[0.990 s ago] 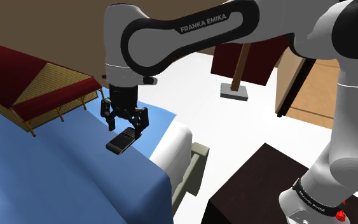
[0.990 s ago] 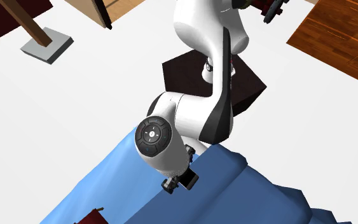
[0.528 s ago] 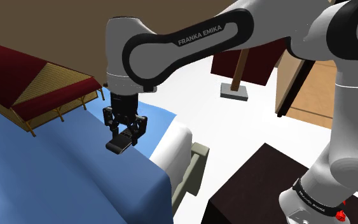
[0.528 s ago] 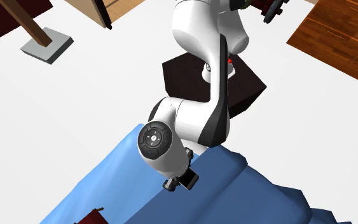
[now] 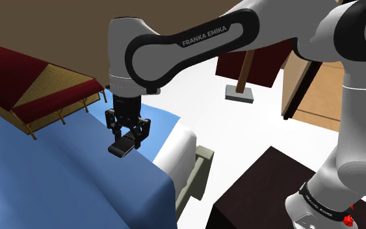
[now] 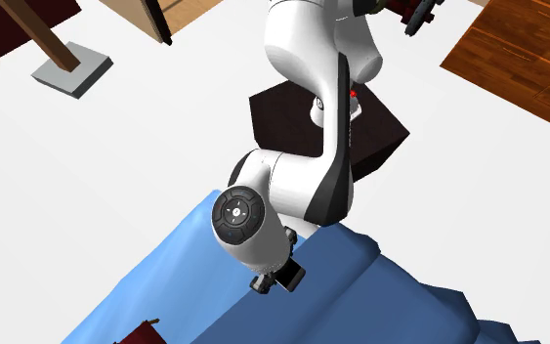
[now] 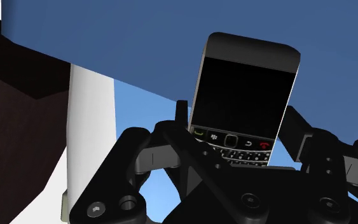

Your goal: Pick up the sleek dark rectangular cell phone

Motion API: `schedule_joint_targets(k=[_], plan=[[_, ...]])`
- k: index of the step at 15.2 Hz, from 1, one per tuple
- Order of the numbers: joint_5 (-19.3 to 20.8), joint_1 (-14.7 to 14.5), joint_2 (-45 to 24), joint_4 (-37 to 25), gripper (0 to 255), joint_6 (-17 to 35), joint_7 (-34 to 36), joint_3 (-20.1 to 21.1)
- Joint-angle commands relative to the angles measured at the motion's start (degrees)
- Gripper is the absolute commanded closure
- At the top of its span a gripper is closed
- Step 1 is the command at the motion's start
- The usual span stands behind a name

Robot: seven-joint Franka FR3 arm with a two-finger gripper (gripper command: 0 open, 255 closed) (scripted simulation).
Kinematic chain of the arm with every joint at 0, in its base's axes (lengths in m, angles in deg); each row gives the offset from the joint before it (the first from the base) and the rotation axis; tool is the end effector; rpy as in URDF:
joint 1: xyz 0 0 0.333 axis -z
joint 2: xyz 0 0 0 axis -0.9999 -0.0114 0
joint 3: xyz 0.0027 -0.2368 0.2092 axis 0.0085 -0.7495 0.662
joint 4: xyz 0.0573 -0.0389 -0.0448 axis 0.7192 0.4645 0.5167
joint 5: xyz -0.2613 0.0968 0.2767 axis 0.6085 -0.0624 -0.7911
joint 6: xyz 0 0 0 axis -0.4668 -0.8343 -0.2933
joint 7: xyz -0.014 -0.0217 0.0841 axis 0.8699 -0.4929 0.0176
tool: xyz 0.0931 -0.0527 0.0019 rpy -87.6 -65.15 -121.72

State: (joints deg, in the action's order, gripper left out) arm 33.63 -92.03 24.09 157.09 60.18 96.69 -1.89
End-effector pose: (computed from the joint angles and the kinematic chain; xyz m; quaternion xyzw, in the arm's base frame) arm 0.5103 0.4160 0.4182 -0.8559 0.5060 0.0898 0.0576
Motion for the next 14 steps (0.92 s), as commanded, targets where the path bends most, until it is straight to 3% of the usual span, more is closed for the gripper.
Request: schedule_joint_targets(k=[1,14], plan=[[-0.15,0.02,0.11,-0.51,255,-0.74,-0.01,0.08],[-1.39,-0.09,2.12,-8.13,255,-9.87,0.39,1.0]])
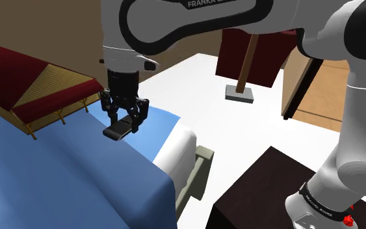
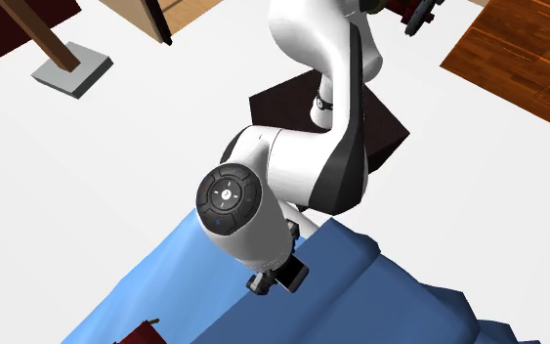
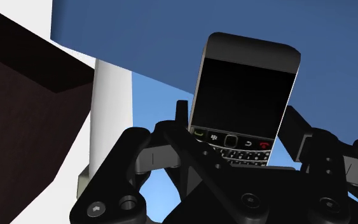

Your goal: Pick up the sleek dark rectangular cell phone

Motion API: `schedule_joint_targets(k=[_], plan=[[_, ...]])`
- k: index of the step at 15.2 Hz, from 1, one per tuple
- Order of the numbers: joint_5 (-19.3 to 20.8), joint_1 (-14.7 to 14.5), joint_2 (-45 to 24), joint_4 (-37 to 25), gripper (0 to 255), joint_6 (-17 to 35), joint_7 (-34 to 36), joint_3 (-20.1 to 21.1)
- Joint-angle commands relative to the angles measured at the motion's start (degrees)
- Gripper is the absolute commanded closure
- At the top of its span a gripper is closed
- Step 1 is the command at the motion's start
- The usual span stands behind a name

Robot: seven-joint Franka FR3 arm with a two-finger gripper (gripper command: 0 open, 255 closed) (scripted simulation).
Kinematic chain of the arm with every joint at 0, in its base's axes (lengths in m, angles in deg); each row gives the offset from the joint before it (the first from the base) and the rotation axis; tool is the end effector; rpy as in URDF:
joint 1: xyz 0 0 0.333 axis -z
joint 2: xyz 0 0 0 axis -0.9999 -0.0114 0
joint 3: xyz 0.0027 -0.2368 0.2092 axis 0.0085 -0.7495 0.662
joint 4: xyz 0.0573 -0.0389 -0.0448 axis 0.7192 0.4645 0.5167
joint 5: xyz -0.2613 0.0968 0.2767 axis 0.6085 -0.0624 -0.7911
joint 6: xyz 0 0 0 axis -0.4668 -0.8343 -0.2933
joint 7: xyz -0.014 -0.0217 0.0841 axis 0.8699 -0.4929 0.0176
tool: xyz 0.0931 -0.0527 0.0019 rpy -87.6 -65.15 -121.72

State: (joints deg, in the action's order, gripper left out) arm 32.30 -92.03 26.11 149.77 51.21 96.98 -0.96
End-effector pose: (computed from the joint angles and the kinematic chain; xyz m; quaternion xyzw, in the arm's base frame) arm 0.5108 0.4158 0.4847 -0.8559 0.5060 0.0905 0.0567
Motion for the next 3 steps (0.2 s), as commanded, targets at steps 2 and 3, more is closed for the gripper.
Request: schedule_joint_targets(k=[2,3], plan=[[-0.11,-0.15,0.18,-1.62,255,-1.75,0.17,0.12],[-0.1,-0.15,0.17,-1.63,255,-1.75,0.17,0.12]])
